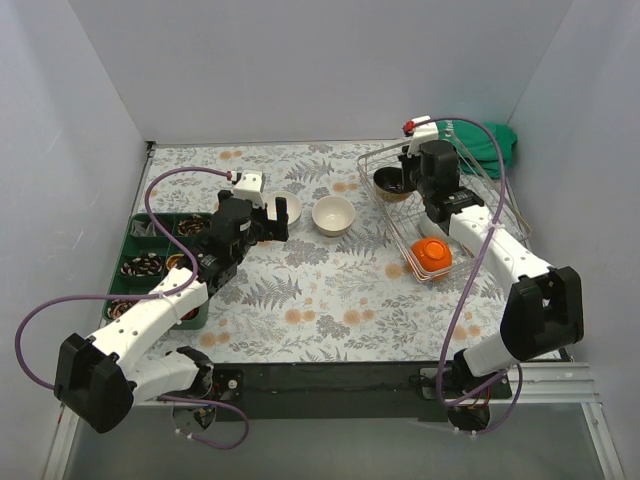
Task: Unload the bowls from the dish rack
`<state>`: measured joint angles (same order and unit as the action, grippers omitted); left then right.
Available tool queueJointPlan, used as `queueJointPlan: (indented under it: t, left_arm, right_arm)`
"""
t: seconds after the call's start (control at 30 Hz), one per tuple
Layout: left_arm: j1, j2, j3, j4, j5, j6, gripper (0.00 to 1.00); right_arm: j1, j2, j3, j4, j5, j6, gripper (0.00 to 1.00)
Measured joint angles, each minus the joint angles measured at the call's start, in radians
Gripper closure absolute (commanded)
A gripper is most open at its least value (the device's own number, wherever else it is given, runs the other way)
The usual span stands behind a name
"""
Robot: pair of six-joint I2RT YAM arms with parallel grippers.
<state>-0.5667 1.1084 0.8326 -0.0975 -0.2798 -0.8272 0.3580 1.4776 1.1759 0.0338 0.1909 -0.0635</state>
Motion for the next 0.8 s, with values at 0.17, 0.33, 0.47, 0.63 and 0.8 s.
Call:
queueJointPlan:
  t: [0.17, 0.33, 0.47, 0.63, 0.8]
  left_arm:
    - [0.0, 0.0, 0.0, 0.0, 0.0, 0.0, 0.02]
    - [0.0, 0.0, 0.0, 0.0, 0.0, 0.0, 0.02]
    - [0.0, 0.0, 0.0, 0.0, 0.0, 0.0, 0.02]
    - [0.0, 0.001, 0.0, -0.001, 0.0, 0.0, 0.02]
    - [0.0, 0.001, 0.0, -0.003, 0.002, 0.0, 0.02]
  right_arm:
    - [-0.021, 0.037, 0.022, -0.1, 0.048, 0.086, 0.48]
    - [-0.07, 0.096, 0.103, -0.188, 0.069, 0.177, 0.43]
    - [-0.1, 0.154, 0.171, -0.253, 0.06, 0.238, 0.43]
    - [-0.124, 0.254, 0.249, -0.32, 0.008, 0.294, 0.45]
    - [-0.137, 0.346, 0.318, -0.395, -0.061, 0.324, 0.6]
